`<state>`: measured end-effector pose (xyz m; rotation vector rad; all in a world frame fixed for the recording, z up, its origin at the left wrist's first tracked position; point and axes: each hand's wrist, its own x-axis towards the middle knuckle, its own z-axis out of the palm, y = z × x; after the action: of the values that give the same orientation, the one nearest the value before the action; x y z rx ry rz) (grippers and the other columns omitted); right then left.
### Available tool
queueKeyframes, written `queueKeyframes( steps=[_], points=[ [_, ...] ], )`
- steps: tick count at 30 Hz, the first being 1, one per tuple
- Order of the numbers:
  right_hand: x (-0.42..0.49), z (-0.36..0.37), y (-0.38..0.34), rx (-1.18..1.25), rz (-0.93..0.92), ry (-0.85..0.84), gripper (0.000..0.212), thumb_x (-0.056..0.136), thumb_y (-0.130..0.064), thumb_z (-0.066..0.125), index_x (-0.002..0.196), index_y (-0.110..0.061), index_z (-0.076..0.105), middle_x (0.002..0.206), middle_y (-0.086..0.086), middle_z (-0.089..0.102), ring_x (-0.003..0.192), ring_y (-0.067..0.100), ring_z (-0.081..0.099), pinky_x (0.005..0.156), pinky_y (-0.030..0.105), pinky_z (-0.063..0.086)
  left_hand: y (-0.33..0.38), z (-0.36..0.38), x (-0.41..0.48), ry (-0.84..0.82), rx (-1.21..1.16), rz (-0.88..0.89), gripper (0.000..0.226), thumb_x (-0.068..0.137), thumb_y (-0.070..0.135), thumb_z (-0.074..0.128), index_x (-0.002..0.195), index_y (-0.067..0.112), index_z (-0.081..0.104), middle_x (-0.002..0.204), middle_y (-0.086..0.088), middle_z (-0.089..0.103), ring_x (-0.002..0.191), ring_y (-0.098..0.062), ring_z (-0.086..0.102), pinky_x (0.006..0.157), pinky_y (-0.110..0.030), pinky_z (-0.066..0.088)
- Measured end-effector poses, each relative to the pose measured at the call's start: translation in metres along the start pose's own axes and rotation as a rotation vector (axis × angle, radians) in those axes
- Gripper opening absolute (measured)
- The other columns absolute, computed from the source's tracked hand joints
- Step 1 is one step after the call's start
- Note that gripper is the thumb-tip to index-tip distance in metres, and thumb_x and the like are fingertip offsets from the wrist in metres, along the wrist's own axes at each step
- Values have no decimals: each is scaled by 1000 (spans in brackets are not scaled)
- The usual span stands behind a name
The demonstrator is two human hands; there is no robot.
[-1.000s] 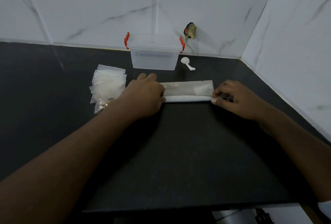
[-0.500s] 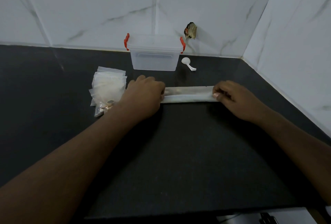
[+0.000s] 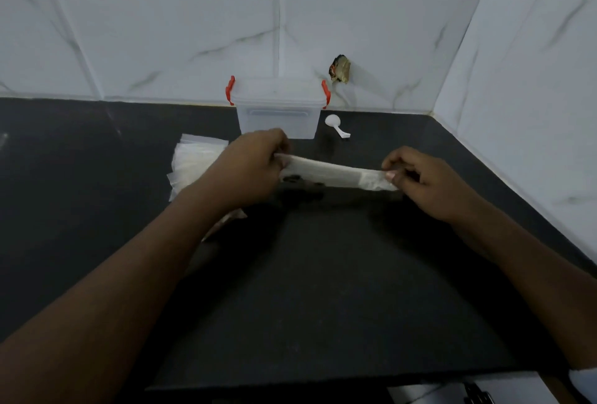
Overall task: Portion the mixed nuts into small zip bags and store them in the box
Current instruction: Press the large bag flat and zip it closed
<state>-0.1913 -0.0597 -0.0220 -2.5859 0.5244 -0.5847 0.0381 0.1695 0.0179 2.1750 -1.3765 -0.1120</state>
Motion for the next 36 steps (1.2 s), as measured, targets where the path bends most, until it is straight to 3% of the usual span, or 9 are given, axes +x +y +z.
queueKeyframes(
  steps=[3,7,9,11,15,20,23,32,36],
  points=[
    [-8,-22,-17,307,86,16,17,100,-7,62,103,-24,66,91,-5,75,80,9,66,75,27,51,5,-13,5,152,-444,-47,25,100,22,63,123,23,55,96,2,70,86,-12,70,69,-25,56],
    [-33,-41,-36,434,180,35,15,102,-1,57,99,-14,65,82,-6,73,65,5,60,58,18,46,20,-7,44,110,-750,-230,29,94,20,72,120,18,58,108,-11,69,87,-21,72,58,-25,59],
    [-48,-39,-35,248,260,12,14,104,-11,57,97,-21,65,78,-11,73,60,1,63,58,18,47,26,8,66,45,-726,-260,28,89,19,78,111,17,61,110,-10,65,91,-23,71,56,-25,58],
    [-58,-36,-29,-11,341,-47,14,104,-23,56,92,-28,63,75,-8,72,60,-2,65,62,23,47,29,33,84,-30,-639,-245,20,87,18,80,101,16,65,104,-8,67,92,-22,70,64,-31,61],
    [-75,-38,-24,-88,437,-71,19,103,-22,54,89,-29,64,76,-7,71,63,-4,64,61,22,42,38,79,113,-47,-500,-150,7,85,19,82,85,14,77,89,-3,74,86,-17,67,76,-32,55],
    [-85,-32,-15,-140,516,49,11,103,-24,53,96,-28,60,84,-7,67,77,9,64,68,30,47,66,119,143,-66,-391,-64,11,89,18,77,99,13,77,97,3,71,90,-9,64,81,-26,50],
    [-83,-28,-14,-248,535,89,8,105,-26,47,99,-27,53,82,-4,65,73,13,62,69,37,51,87,137,163,-15,-330,41,10,90,16,75,99,13,79,101,0,76,94,-12,68,88,-26,52],
    [-79,-22,-10,-420,573,144,15,107,-26,37,98,-20,48,74,0,59,65,18,59,63,40,52,123,174,206,-92,-125,210,17,92,30,68,96,16,77,100,-2,74,95,-20,68,89,-41,57],
    [-82,-21,-2,-491,573,292,35,109,-41,32,105,-18,57,88,-1,54,78,15,52,66,34,43,119,173,207,-182,-29,339,34,99,43,56,122,23,70,126,0,69,117,-22,63,102,-43,50]
  ],
)
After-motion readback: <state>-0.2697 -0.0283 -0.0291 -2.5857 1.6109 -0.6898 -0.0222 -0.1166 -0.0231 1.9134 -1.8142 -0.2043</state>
